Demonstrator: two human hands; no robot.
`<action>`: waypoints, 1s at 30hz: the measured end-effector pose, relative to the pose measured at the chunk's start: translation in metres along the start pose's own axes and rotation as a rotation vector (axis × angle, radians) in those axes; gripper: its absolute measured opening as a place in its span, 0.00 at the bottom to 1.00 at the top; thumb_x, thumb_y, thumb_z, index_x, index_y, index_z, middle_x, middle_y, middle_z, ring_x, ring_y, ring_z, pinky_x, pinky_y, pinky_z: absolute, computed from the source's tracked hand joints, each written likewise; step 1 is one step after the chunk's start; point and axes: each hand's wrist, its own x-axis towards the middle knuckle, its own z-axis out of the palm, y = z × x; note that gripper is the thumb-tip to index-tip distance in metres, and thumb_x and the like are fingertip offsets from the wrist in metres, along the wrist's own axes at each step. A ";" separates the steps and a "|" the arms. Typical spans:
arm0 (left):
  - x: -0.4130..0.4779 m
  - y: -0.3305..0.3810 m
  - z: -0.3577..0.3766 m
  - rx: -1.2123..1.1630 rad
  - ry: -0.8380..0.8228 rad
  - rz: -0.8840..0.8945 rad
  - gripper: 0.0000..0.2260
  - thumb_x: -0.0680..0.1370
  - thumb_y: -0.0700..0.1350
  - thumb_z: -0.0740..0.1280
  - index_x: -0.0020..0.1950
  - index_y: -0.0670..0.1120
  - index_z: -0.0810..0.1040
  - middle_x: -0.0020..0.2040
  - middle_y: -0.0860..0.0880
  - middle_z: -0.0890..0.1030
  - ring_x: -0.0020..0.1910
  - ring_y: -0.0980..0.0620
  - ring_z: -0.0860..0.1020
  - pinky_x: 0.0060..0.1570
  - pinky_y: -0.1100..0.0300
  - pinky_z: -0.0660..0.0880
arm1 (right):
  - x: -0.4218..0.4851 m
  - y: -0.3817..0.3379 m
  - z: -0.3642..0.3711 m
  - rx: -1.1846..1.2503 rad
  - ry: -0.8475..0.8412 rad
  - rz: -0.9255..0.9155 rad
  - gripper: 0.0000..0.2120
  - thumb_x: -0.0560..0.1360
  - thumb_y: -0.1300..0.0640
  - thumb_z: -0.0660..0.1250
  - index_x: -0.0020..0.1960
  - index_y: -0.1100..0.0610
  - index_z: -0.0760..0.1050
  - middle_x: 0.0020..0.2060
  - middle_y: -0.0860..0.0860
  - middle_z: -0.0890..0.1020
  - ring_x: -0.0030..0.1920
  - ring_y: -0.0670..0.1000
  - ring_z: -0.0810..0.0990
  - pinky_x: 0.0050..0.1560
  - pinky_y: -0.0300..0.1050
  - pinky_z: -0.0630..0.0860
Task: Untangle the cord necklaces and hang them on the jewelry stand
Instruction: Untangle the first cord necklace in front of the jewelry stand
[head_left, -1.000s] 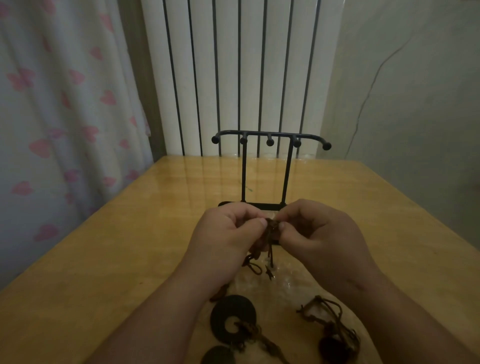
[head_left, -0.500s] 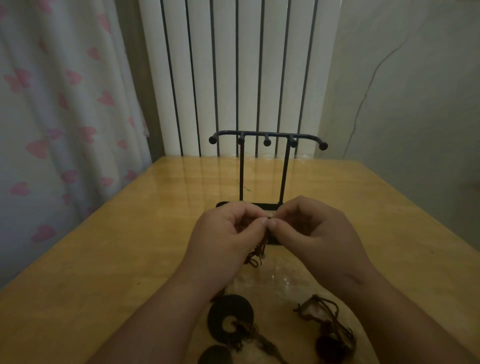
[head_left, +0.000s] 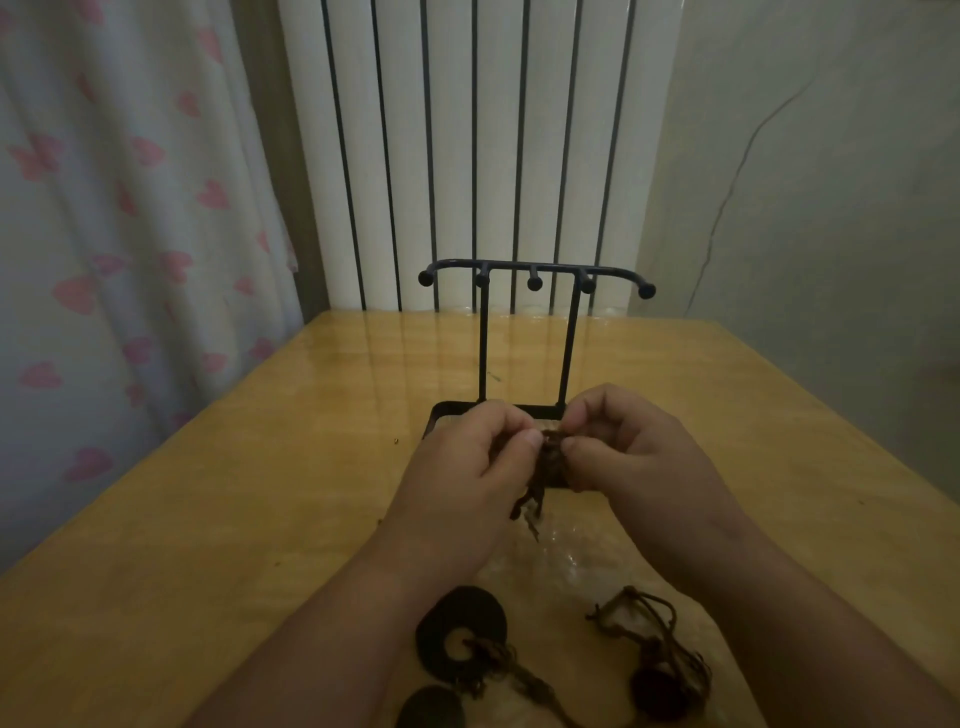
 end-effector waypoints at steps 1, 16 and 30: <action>0.000 0.000 0.000 -0.050 0.010 -0.029 0.07 0.81 0.47 0.63 0.45 0.54 0.79 0.39 0.51 0.81 0.38 0.58 0.79 0.37 0.66 0.76 | 0.000 0.000 0.000 0.031 -0.007 0.027 0.04 0.75 0.65 0.65 0.47 0.58 0.76 0.34 0.51 0.82 0.34 0.45 0.81 0.35 0.35 0.77; 0.001 -0.003 0.001 -0.122 -0.049 -0.082 0.07 0.81 0.47 0.63 0.45 0.54 0.79 0.34 0.58 0.79 0.34 0.62 0.75 0.36 0.63 0.73 | 0.002 -0.003 -0.005 0.043 -0.024 0.102 0.07 0.72 0.66 0.69 0.48 0.57 0.78 0.39 0.56 0.85 0.42 0.55 0.85 0.44 0.47 0.83; 0.004 0.000 -0.007 -0.412 0.111 -0.204 0.08 0.79 0.42 0.65 0.41 0.48 0.81 0.35 0.51 0.80 0.36 0.54 0.77 0.39 0.59 0.74 | 0.000 -0.005 -0.002 0.207 0.025 0.134 0.07 0.73 0.67 0.69 0.50 0.60 0.76 0.38 0.55 0.86 0.40 0.51 0.86 0.41 0.41 0.82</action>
